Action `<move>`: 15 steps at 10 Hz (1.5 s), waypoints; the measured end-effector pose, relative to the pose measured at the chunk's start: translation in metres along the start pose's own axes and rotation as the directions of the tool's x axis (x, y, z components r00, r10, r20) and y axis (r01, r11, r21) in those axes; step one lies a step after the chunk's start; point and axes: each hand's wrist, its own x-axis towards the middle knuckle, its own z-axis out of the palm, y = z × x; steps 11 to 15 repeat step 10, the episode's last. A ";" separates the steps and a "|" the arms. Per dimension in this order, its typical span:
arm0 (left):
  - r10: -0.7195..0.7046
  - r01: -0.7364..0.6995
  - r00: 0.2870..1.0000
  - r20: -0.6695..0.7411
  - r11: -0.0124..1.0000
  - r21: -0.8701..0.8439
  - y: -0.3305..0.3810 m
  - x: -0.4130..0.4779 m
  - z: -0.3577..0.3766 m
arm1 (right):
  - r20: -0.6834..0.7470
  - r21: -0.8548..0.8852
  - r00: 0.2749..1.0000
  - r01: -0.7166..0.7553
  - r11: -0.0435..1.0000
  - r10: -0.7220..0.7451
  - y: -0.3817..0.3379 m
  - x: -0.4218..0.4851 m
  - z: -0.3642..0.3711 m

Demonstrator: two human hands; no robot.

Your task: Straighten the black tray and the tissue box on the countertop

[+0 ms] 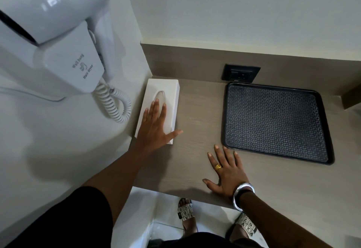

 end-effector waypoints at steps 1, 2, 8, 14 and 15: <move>-0.003 0.002 1.000 0.015 0.999 0.042 -0.011 0.017 -0.001 | 0.000 0.007 1.000 -0.004 1.000 0.004 0.001 0.001 0.000; 0.004 -0.006 0.999 0.035 0.998 0.060 -0.020 0.034 -0.001 | -0.004 0.001 1.000 0.001 1.000 -0.001 0.001 0.002 0.002; 0.028 -0.033 0.996 0.089 0.998 0.057 -0.028 0.051 -0.016 | 0.005 -0.003 1.000 -0.007 1.000 0.007 -0.001 -0.001 -0.001; -0.052 0.052 0.998 0.033 0.999 -0.003 -0.014 0.042 -0.027 | -0.017 0.086 1.000 -0.019 0.996 0.020 -0.004 -0.008 -0.004; -0.052 0.052 0.998 0.033 0.999 -0.003 -0.014 0.042 -0.027 | -0.017 0.086 1.000 -0.019 0.996 0.020 -0.004 -0.008 -0.004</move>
